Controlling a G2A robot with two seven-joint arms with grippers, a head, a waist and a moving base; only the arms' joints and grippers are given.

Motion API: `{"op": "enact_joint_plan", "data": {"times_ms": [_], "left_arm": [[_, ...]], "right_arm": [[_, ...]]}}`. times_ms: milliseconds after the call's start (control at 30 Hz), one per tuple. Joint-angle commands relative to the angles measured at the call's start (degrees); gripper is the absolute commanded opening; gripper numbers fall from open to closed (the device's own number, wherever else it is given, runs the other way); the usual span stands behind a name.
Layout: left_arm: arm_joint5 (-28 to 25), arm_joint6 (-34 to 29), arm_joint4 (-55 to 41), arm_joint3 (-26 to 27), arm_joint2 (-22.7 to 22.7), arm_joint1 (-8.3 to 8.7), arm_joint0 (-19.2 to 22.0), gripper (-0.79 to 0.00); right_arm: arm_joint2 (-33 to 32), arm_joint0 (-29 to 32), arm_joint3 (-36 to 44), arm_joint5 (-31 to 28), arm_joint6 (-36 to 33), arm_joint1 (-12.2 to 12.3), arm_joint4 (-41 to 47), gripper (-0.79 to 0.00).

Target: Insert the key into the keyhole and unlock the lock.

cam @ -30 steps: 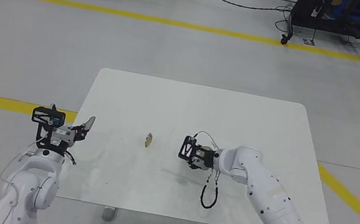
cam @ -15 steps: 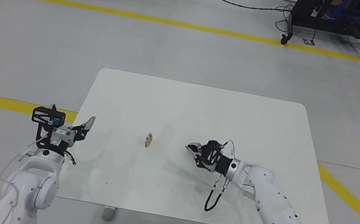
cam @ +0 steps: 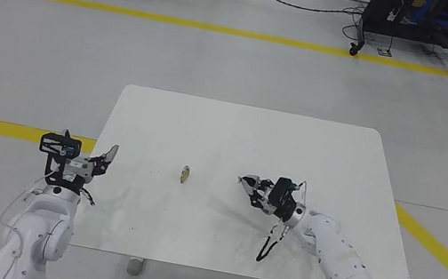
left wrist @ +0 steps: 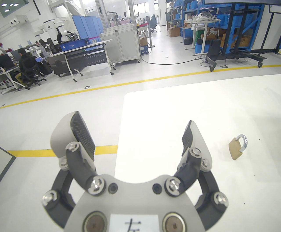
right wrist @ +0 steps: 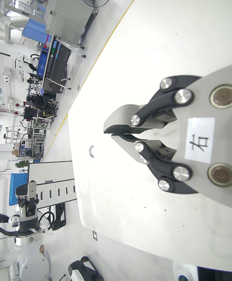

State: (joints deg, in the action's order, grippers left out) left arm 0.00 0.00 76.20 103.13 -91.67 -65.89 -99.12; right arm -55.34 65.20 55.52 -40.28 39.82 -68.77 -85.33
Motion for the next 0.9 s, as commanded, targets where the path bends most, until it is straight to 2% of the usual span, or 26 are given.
{"op": "enact_joint_plan", "data": {"times_ms": [0,100,167,367,500,600,667,767,833,867], "left_arm": [[0.0,0.0,0.0,0.0,0.0,0.0,0.0,0.0],[-2.1,-1.3,-0.5,0.4,1.1,-0.03,0.7,0.0],[-3.7,-4.1,2.1,0.8,3.7,-0.08,3.6,0.0],[-12.0,-11.0,-3.2,-1.3,14.0,-1.16,13.1,0.0],[-16.0,-12.1,-7.3,-3.8,18.2,-1.79,16.5,0.0],[-21.8,-11.8,-18.1,-6.1,19.6,-2.23,17.5,0.0],[-26.1,-12.9,-26.2,-8.2,19.7,-2.37,18.4,0.0],[-32.7,-14.8,-38.9,-11.4,19.5,-2.46,19.7,0.0],[-37.0,-16.3,-43.1,-13.1,19.2,-2.32,20.6,0.0],[-37.0,-16.3,-43.1,-13.1,19.2,-2.32,20.6,0.0]], "right_arm": [[0.0,0.0,0.0,0.0,0.0,0.0,0.0,-0.785],[0.0,0.0,0.0,0.0,0.0,0.0,0.0,-0.785],[0.0,0.0,0.0,0.0,0.0,0.0,0.0,-0.785],[0.0,0.0,0.0,0.0,0.0,0.0,0.0,-0.785],[-0.3,0.7,0.9,0.6,0.1,0.0,1.3,-0.785],[-2.1,2.9,3.2,-0.1,4.1,0.2,5.8,-0.785],[-3.1,4.2,4.2,-3.1,7.5,0.3,9.4,-0.785],[-3.7,4.5,3.3,-5.8,8.9,0.2,14.0,-0.785],[-3.7,4.3,1.7,-6.9,8.4,-0.1,17.2,-0.785],[-3.7,4.3,1.7,-6.9,8.4,-0.1,17.2,-0.785]]}}
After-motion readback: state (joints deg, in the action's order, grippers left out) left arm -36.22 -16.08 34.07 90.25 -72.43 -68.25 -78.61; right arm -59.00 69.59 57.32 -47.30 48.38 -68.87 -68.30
